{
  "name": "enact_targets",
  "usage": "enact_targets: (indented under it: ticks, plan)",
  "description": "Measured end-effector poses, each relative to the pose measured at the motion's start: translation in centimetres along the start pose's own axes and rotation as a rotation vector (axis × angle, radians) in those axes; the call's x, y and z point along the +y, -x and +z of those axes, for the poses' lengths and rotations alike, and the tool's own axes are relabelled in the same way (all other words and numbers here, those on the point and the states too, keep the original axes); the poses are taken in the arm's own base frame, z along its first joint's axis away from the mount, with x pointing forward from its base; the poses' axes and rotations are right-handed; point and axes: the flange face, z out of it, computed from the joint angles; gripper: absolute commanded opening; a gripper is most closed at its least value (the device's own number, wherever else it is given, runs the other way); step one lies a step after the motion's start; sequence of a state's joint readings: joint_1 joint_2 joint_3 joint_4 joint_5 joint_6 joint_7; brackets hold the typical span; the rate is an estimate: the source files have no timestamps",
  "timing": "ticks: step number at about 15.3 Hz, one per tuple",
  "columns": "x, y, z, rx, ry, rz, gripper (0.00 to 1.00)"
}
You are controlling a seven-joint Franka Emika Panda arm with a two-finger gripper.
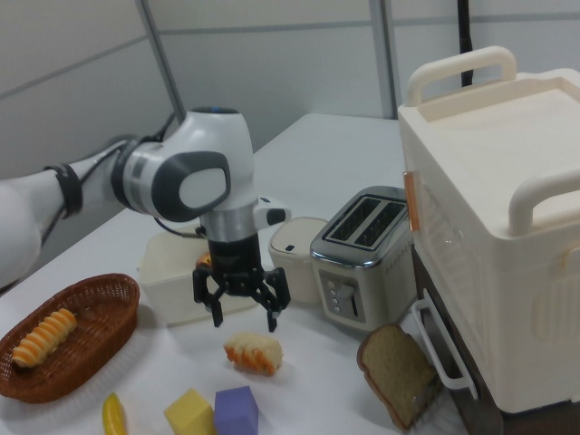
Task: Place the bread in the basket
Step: 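Move the gripper down over the small bread slice, then close the gripper on the bread slice and lift it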
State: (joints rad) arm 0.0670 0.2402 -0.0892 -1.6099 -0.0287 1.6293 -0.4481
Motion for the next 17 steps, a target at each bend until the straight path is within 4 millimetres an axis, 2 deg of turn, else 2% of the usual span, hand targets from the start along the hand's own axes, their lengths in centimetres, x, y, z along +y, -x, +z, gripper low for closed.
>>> enact_targets:
  ticks: [2, 6, 12, 14, 15, 16, 17]
  plan:
    - [0.1, -2.1, 2.5, -0.015, 0.054, -0.119, 1.00]
    - [-1.2, -6.0, 6.6, -0.016, 0.121, -0.201, 1.00]
    - [-7.3, -10.2, 10.6, -0.050, 0.172, -0.329, 0.99]
    - [-8.5, -11.2, 12.3, -0.082, 0.207, -0.343, 0.85]
    - [-8.8, -11.6, 13.2, -0.087, 0.231, -0.338, 0.74]
    - [-8.9, -12.0, 13.8, -0.091, 0.251, -0.332, 0.69]
    - [-9.0, -12.3, 14.2, -0.094, 0.267, -0.327, 0.68]
